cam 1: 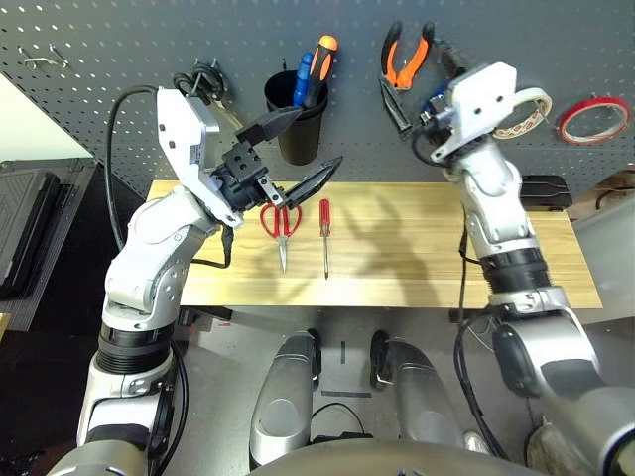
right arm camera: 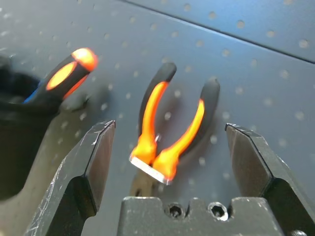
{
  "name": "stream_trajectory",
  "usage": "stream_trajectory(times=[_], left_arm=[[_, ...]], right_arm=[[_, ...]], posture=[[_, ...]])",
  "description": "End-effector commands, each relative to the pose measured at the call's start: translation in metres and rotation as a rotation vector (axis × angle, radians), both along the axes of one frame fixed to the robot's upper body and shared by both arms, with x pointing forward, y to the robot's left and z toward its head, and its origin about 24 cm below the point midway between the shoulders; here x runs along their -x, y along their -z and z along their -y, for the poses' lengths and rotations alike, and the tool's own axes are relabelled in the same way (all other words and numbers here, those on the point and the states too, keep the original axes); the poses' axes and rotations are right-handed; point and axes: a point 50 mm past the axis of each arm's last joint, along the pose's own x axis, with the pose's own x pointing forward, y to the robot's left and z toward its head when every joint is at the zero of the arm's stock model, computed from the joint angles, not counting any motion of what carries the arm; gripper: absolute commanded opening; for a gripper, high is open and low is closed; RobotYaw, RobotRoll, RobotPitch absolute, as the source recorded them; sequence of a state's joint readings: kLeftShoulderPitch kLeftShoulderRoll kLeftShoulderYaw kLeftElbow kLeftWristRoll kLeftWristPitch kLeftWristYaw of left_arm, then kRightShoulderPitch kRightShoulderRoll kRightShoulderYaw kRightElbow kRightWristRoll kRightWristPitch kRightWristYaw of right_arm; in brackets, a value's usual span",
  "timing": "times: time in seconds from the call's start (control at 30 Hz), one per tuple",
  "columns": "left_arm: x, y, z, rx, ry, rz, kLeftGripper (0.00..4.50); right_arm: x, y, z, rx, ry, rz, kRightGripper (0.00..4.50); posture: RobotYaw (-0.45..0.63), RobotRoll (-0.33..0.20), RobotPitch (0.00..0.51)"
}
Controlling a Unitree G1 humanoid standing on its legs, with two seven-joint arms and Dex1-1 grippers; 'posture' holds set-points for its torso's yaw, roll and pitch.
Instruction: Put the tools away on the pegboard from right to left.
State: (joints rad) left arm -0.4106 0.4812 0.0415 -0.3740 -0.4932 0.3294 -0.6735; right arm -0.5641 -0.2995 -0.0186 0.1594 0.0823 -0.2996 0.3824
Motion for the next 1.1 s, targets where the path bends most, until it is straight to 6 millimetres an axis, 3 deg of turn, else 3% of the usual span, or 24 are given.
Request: stream_trajectory(times=[0.03, 0.27, 0.53, 0.73, 1.1], left_arm=[[0.000, 0.013, -0.002, -0.013, -0.027, -0.033, 4.50], [-0.001, 0.046, 0.000, -0.033, -0.092, -0.137, 4.50], [-0.007, 0.096, 0.011, -0.077, -0.202, -0.313, 4.50], [-0.006, 0.132, 0.023, -0.172, -0.294, -0.444, 4.50], [-0.025, 0.167, 0.044, -0.257, -0.396, -0.614, 4.50]], right_arm=[[0.013, 0.010, 0.013, 0.039, -0.008, -0.047, 4.46], [0.041, 0.064, 0.032, 0.293, -0.080, -0.332, 4.46], [0.065, 0.111, 0.046, 0.470, -0.173, -0.606, 4.46], [0.077, 0.130, 0.056, 0.524, -0.183, -0.735, 4.46], [0.089, 0.151, 0.061, 0.589, -0.162, -0.854, 4.46]], posture=[[0.19, 0.000, 0.236], [0.17, 0.000, 0.237], [0.16, 0.000, 0.236], [0.15, 0.000, 0.241], [0.12, 0.000, 0.260]])
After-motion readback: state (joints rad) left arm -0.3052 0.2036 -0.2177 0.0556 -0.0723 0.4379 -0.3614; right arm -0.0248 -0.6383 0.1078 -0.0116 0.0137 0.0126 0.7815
